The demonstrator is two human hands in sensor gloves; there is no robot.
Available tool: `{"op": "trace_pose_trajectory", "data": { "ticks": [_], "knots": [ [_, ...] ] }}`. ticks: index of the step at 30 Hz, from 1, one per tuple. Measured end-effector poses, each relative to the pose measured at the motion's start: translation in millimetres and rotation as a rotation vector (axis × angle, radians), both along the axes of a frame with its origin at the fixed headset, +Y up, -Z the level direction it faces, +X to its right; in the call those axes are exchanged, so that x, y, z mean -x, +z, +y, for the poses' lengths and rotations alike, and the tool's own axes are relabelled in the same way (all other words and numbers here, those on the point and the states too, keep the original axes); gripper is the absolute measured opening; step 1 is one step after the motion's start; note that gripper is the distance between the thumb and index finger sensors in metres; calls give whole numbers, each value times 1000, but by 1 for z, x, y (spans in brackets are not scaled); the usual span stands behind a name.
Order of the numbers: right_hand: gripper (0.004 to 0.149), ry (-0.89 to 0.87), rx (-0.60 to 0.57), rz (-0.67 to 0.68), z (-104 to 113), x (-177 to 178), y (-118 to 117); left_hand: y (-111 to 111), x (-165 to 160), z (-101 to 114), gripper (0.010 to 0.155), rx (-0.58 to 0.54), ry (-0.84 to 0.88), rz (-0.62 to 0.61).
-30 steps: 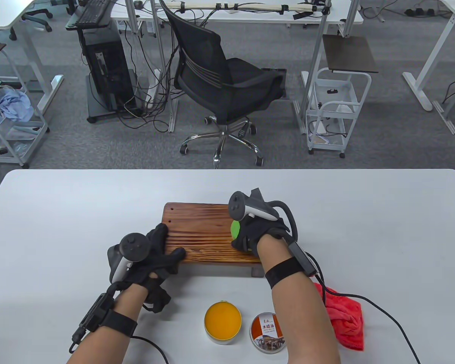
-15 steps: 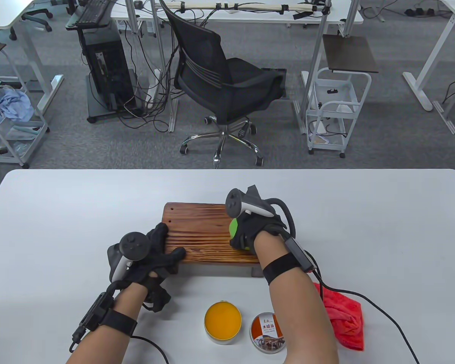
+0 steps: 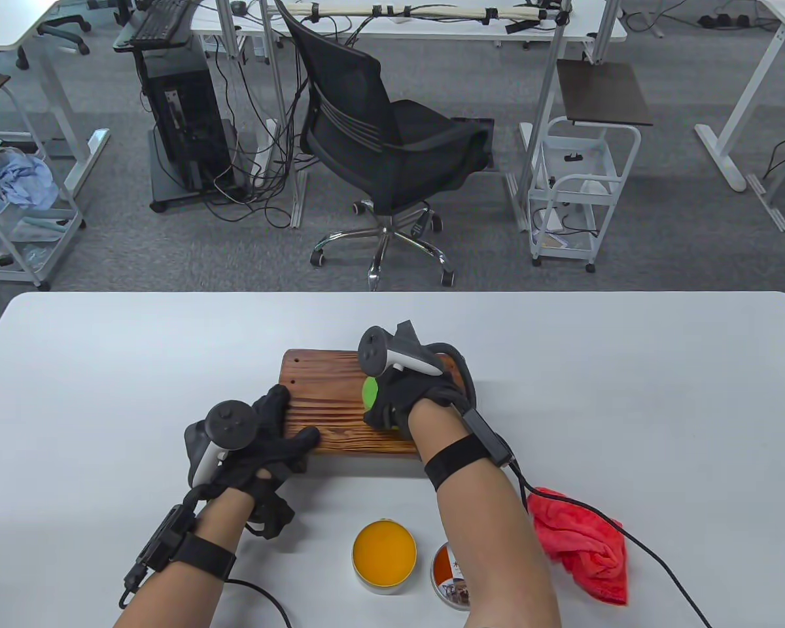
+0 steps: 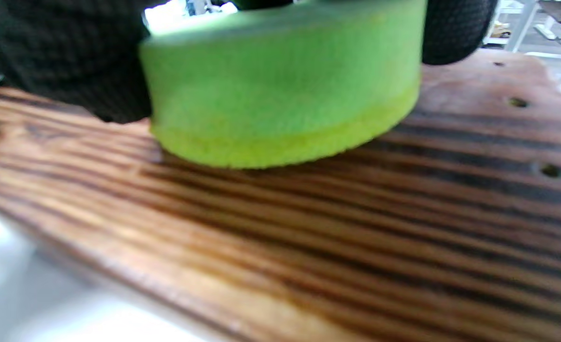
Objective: Dip and apply wood wax on stool
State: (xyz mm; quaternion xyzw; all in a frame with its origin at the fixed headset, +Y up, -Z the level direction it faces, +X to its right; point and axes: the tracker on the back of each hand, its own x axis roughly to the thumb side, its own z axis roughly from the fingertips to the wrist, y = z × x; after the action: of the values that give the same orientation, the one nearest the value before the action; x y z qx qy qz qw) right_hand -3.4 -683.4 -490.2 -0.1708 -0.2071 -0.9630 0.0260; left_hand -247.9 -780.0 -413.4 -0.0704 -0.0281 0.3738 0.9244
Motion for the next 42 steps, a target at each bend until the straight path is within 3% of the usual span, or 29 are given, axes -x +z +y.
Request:
{"op": "trace_pose_trajectory", "data": {
  "ticks": [6,12,17,22,28,33,38,42],
  "knots": [
    [103,0,-3,-53,0,-1,-7,0,0,0,109,0,-1,-2],
    [103,-9,4,14,1,12,0,0,0,0,109,1,6,-1],
    [103,-31,1,-50,-1,16,-9,0,0,0,109,1,6,-2],
    [103,-44,17,27,0,28,-2,0,1,0,109,2,9,-3],
    [103,-52,-10,-28,-3,39,-11,0,1,0,109,2,9,-4],
    [103,-42,7,49,0,50,-6,0,1,0,109,3,11,-5],
    [103,-62,-2,-14,-3,59,-16,0,1,0,109,6,14,-9],
    [103,-69,4,49,-2,65,-9,-1,1,0,109,6,13,-11]
  ]
}}
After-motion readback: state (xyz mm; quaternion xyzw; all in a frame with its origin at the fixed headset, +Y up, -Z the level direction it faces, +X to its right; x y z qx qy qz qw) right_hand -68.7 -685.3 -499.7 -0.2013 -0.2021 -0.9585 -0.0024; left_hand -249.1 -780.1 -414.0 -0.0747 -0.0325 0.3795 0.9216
